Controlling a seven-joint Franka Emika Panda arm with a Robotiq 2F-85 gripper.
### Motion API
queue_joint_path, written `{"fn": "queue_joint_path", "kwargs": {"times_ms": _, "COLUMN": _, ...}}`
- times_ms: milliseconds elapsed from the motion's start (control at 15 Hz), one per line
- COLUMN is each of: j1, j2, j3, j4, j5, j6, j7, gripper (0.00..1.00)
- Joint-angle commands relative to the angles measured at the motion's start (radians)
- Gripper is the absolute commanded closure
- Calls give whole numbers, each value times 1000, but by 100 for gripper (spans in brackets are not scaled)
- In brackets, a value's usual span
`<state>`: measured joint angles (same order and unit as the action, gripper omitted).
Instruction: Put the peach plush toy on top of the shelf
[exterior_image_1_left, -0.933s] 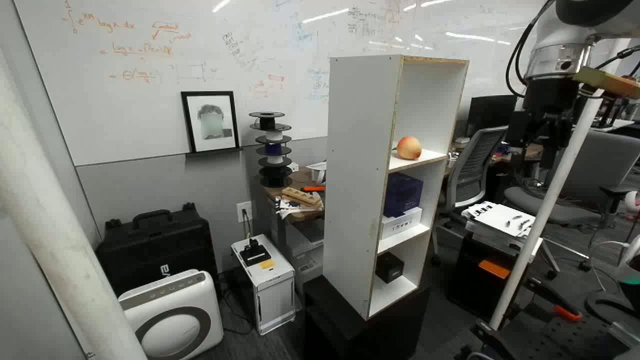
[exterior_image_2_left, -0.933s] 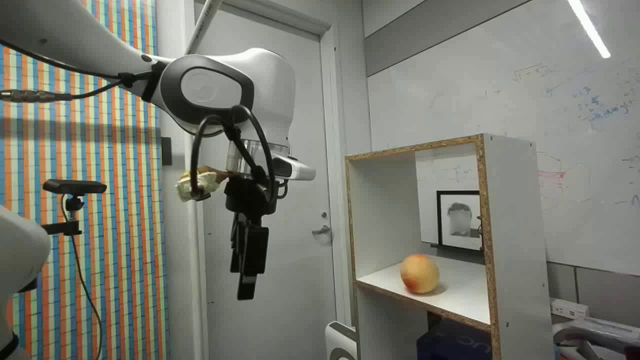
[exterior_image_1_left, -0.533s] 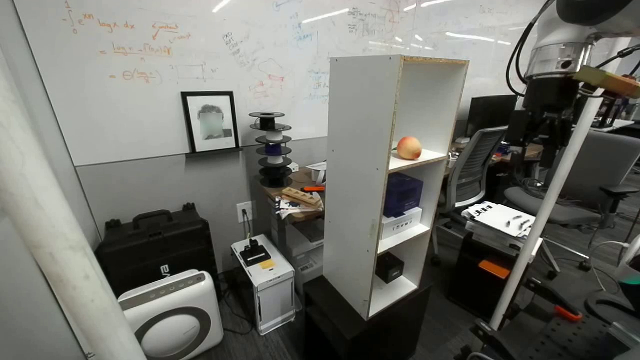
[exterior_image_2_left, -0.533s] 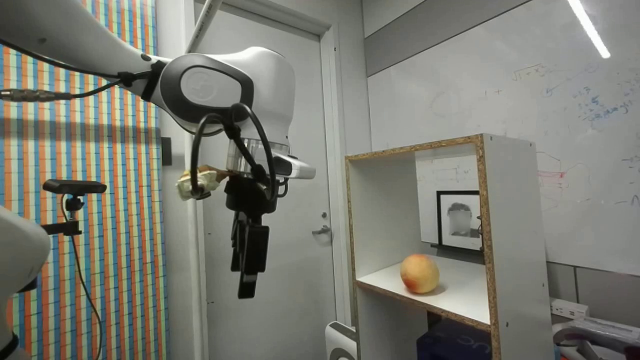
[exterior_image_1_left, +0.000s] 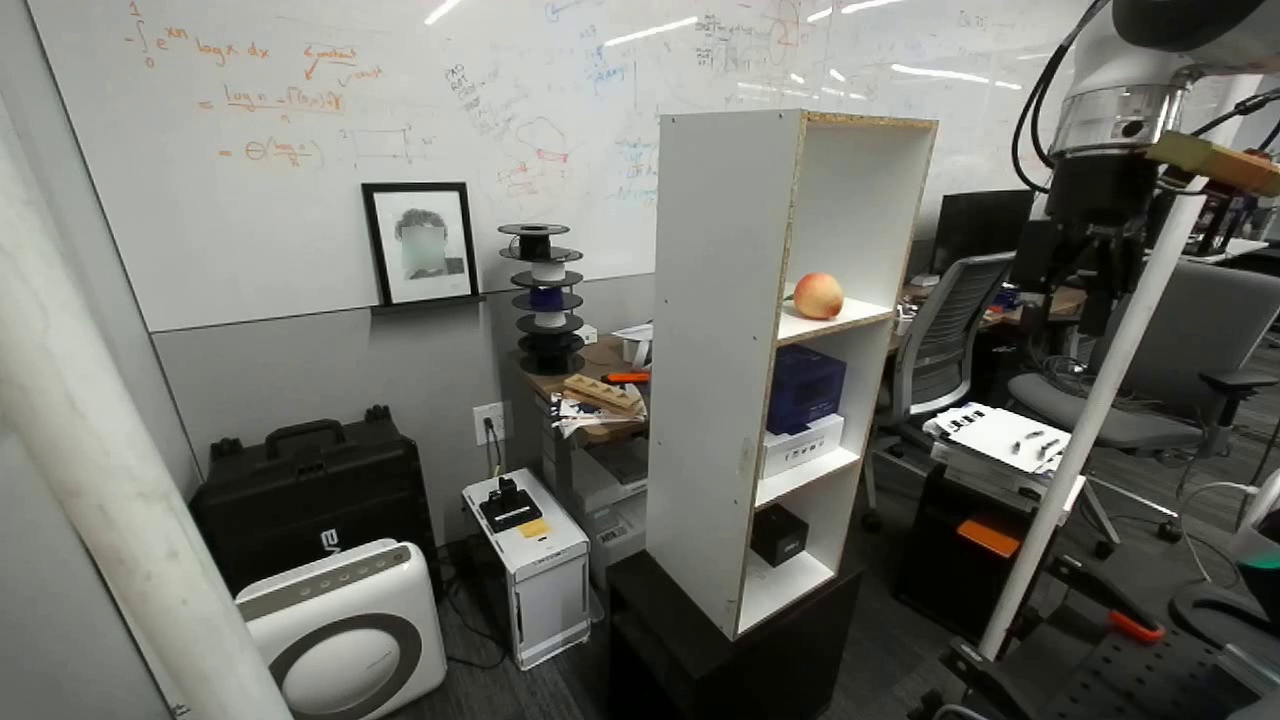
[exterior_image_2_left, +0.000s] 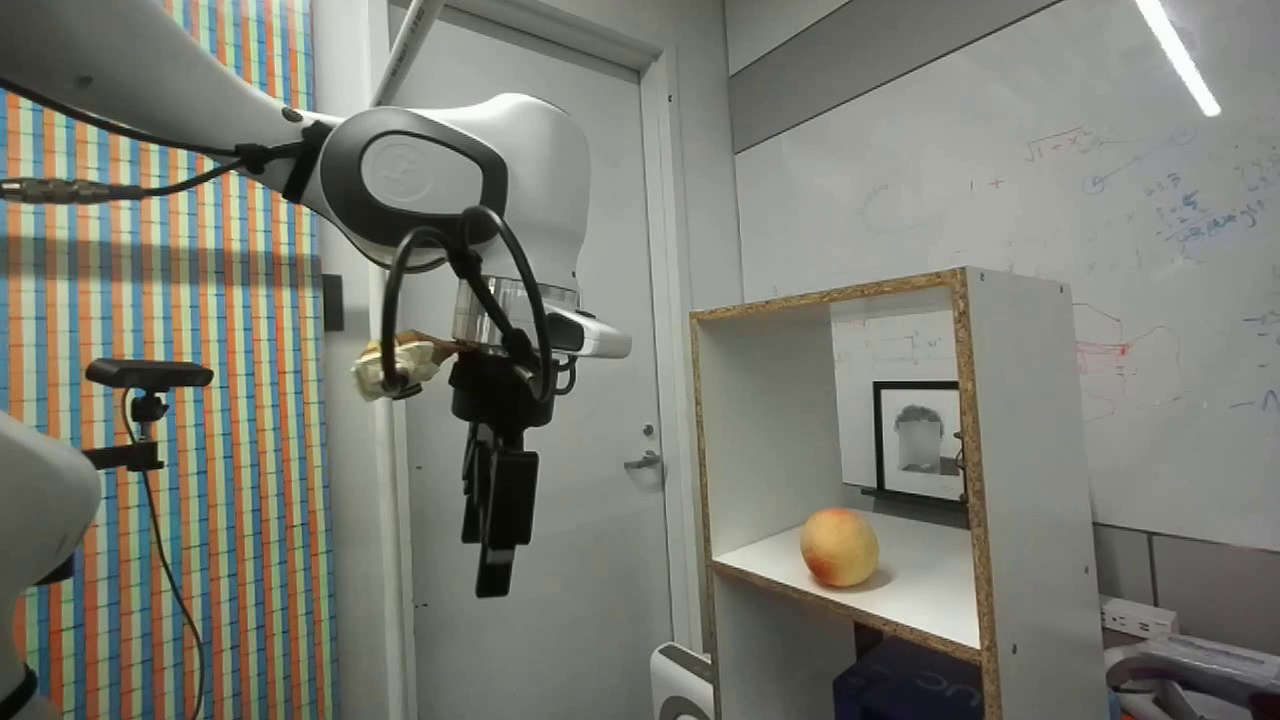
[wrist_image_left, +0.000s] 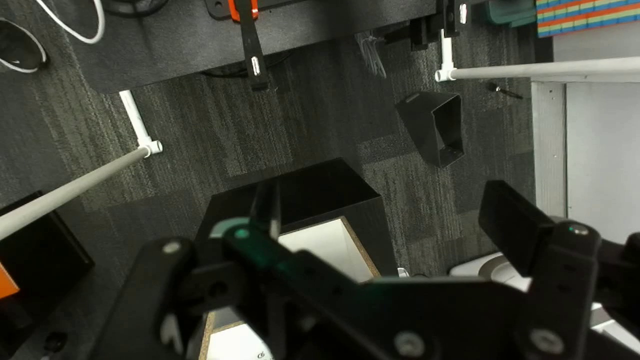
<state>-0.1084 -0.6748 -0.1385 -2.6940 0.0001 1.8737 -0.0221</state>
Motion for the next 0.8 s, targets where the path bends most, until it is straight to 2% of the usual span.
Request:
{"fn": "queue_joint_path", "kwargs": {"times_ms": 0, "j1": -8, "j2": 1, "j3": 7, "j4": 1, "j5": 4, "j6": -2, "j7": -5, "gripper": 0}}
{"fn": "queue_joint_path", "kwargs": {"times_ms": 267, "j1": -8, "j2": 1, "j3": 7, "j4": 1, "j5": 4, "j6": -2, "j7": -5, "gripper": 0}}
{"fn": "queue_joint_path", "kwargs": {"times_ms": 400, "j1": -2, "j2": 6, "j3": -5, "j4": -29, "j5": 21, "j6": 148, "j7": -21, "gripper": 0}}
{"fn": "queue_joint_path", "kwargs": {"times_ms": 733, "j1": 21, "j2": 142, "j3": -36, "j4": -14, "j5": 87, "j6": 591, "j7": -40, "gripper": 0}}
